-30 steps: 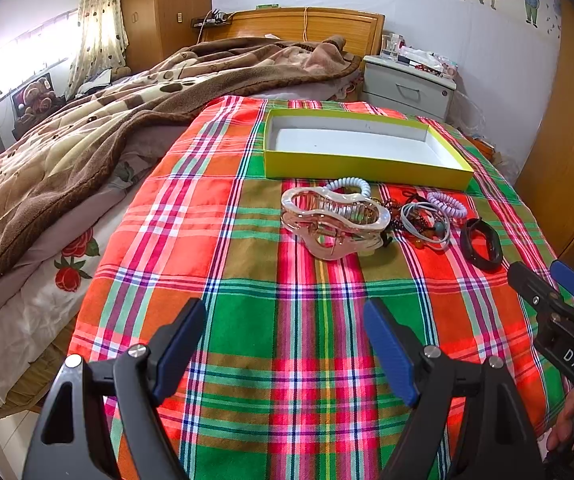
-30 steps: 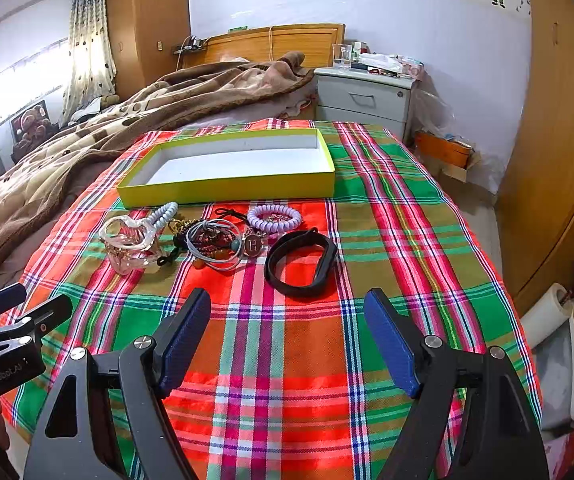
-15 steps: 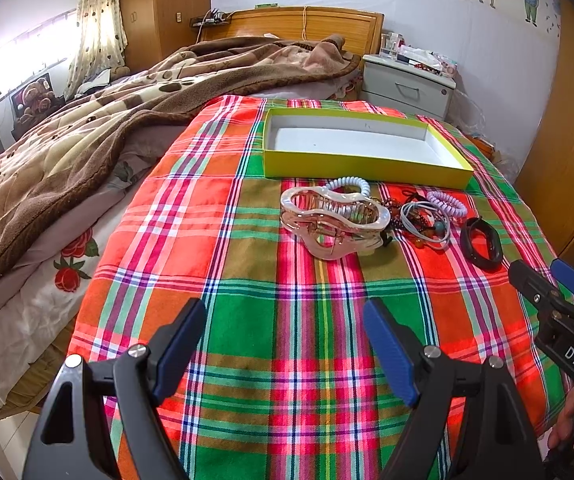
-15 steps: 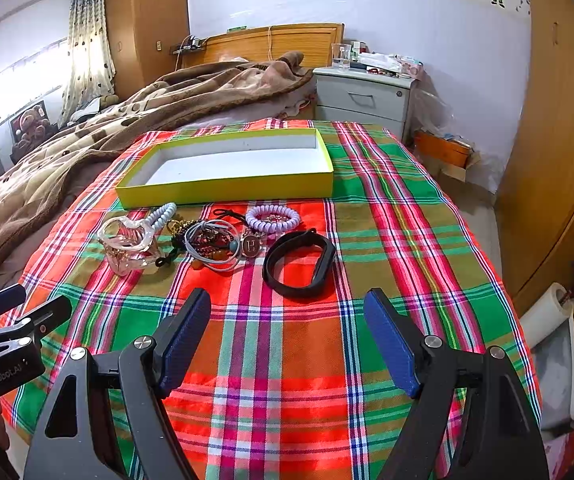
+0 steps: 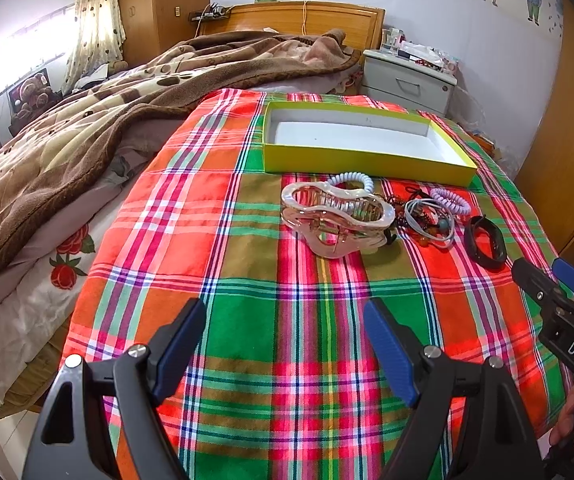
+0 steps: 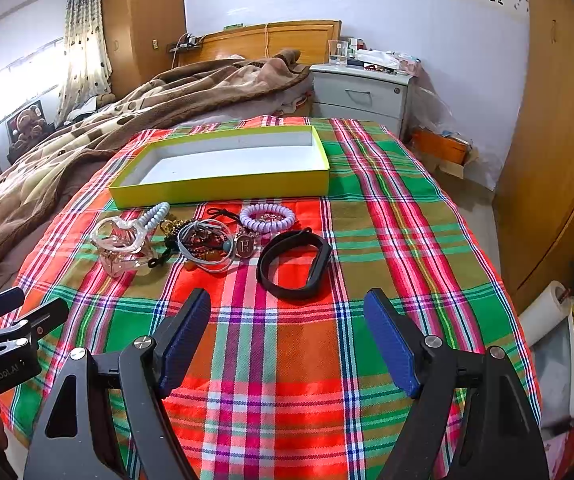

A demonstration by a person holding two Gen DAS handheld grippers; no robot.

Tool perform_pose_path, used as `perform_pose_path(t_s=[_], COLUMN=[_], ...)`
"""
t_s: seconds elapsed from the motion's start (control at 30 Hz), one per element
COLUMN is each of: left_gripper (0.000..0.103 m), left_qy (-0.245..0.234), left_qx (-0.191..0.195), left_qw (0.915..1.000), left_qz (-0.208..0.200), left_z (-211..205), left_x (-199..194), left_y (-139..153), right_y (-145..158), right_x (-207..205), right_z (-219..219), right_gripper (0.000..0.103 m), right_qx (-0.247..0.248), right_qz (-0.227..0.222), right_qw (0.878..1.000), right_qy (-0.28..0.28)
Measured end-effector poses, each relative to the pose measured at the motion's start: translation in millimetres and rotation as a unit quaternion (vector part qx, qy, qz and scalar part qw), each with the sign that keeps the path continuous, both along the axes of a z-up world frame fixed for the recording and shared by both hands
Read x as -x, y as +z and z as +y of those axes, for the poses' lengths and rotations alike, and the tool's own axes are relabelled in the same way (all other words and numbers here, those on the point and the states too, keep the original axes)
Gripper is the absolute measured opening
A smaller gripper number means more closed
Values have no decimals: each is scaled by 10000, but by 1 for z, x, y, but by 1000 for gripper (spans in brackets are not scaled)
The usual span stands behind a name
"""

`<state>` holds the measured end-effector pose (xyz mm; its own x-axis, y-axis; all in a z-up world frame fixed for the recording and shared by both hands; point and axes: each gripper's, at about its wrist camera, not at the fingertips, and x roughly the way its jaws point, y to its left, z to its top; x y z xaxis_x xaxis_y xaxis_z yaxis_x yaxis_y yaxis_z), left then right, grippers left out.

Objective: Organize jewelry
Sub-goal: 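Grasp the clear pink claw clip with the left tool while the right tool grasps the black watch band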

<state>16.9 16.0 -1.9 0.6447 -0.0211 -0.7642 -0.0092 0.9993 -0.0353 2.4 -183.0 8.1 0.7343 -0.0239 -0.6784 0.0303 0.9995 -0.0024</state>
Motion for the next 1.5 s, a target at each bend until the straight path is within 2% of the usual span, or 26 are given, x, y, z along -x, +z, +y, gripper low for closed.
perform_pose_path(t_s=[0.1, 0.33, 0.43, 0.5, 0.67, 0.8, 0.9, 1.0, 1.1, 1.13, 1.23, 1.3, 1.33, 1.4, 1.5], left_gripper=[83, 83, 83, 83, 83, 83, 83, 80, 80, 80, 80, 80, 80, 80, 80], left_qy=[-93, -297, -352, -409, -366, -373, -375, -447, -576, -577, -604, -628, -579, -590, -757], left_qx=[95, 791, 1015, 1224, 1364, 1651, 1870, 1684, 1851, 1798, 1248, 1309, 1260, 927, 901], left_qw=[9999, 9964, 9942, 9914, 9876, 9810, 9767, 9795, 9751, 9759, 9828, 9807, 9816, 9864, 9847], left_qz=[31, 14, 100, 202, 680, 948, 982, 1006, 1076, 1097, 1216, 1308, 1315, 1225, 1287], left_z=[2, 25, 31, 35, 41, 46, 47, 42, 40, 39, 32, 33, 33, 28, 24], left_x=[-4, -24, -38, -49, -77, -92, -101, -112, -122, -126, -136, -137, -137, -138, -139], left_y=[-1, 7, 8, 6, -5, -14, -15, -13, -11, -12, -17, -21, -21, -18, -19], right_y=[0, 4, 3, 0, -14, -23, -25, -29, -33, -34, -37, -39, -39, -39, -39], right_x=[-2, -17, -26, -33, -53, -69, -78, -86, -91, -93, -98, -100, -102, -103, -107], right_z=[-3, -40, -46, -47, -43, -45, -48, -48, -50, -50, -51, -51, -51, -51, -50], right_gripper=[79, 79, 79, 79, 79, 79, 79, 79, 79, 78, 73, 69, 68, 68, 67], right_qx=[14, -127, -166, -232, -144, -74, -73, -105, -158, -149, -78, -61, -64, -39, -22], right_qz=[1, 46, 90, 175, 451, 629, 691, 811, 925, 943, 1042, 1086, 1107, 1106, 1111], right_qw=[10000, 9985, 9986, 9987, 9984, 9976, 9973, 9965, 9955, 9953, 9944, 9939, 9937, 9938, 9938], right_qy=[-30, -530, -490, -417, -307, -264, -237, -174, -166, -168, -177, -157, -143, -115, -80])
